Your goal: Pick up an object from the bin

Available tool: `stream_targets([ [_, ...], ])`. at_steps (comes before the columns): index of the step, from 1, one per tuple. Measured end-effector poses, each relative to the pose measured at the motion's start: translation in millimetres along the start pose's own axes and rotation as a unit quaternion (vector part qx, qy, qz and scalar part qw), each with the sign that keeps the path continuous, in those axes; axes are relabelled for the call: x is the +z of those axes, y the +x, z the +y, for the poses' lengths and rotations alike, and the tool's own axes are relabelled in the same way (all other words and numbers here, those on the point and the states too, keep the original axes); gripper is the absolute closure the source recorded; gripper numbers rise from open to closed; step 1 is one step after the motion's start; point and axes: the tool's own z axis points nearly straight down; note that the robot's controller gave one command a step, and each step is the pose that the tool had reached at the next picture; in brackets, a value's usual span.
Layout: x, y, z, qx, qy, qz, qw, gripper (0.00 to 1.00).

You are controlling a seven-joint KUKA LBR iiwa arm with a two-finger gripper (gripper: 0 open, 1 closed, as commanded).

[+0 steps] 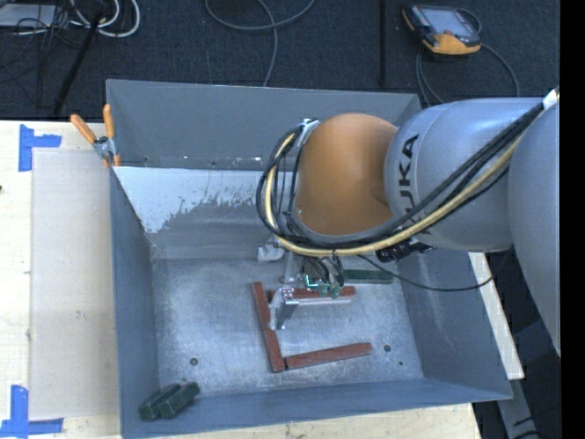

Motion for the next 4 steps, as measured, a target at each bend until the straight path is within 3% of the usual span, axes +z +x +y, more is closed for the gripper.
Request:
stream_targets([
  [2, -4.0, -2.4, -0.7, 0.0, -0.001, -0.0041, 1.0, 0.0],
  [3, 15.3, -5.1, -3.7, -0.011, 0.0, -0.0024, 0.9999, 0.0],
  [4, 82.1, -26.0, -44.8, 0.029, -0.003, -0.0118, 0.9995, 1.0],
])
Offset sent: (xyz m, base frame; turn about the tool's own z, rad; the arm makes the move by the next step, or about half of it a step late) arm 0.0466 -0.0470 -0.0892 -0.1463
